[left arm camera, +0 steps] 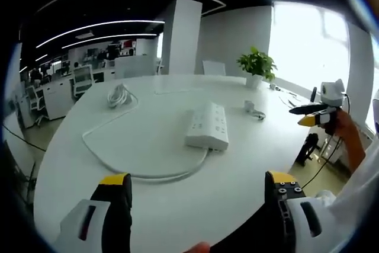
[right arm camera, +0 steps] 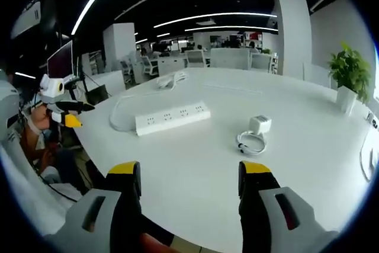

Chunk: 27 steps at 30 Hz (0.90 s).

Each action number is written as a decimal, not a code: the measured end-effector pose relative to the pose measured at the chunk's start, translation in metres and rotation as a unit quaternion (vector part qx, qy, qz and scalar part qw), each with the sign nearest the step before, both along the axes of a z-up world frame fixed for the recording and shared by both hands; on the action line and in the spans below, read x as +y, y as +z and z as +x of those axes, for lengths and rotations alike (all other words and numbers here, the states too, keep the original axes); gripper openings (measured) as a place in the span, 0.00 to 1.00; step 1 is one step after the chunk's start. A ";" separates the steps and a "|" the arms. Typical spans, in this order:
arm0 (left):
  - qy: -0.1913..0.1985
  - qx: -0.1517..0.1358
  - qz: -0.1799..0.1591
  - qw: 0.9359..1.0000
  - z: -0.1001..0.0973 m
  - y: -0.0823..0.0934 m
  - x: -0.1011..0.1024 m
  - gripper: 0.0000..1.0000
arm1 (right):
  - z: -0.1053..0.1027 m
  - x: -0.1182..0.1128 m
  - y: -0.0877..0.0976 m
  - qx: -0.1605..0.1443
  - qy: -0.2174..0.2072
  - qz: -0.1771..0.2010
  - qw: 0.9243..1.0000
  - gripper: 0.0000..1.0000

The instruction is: Straighten the power strip on the desk, plug the charger into it

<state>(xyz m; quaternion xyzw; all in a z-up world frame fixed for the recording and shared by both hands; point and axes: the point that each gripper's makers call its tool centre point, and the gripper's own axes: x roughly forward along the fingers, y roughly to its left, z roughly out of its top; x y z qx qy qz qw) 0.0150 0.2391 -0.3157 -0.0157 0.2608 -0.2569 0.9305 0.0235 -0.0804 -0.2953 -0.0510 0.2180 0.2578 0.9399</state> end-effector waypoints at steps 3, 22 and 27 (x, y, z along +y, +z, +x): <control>-0.004 0.005 0.002 1.000 0.002 -0.003 -0.004 0.93 | 0.000 -0.002 0.001 -0.004 0.000 -0.006 1.000 0.66; -0.039 -0.009 0.015 0.999 0.022 0.009 -0.034 0.96 | 0.002 0.001 -0.008 0.002 0.006 0.000 1.000 0.66; -0.057 -0.014 0.016 0.998 0.033 0.010 -0.048 0.96 | 0.002 0.004 -0.009 0.003 0.008 0.003 1.000 0.66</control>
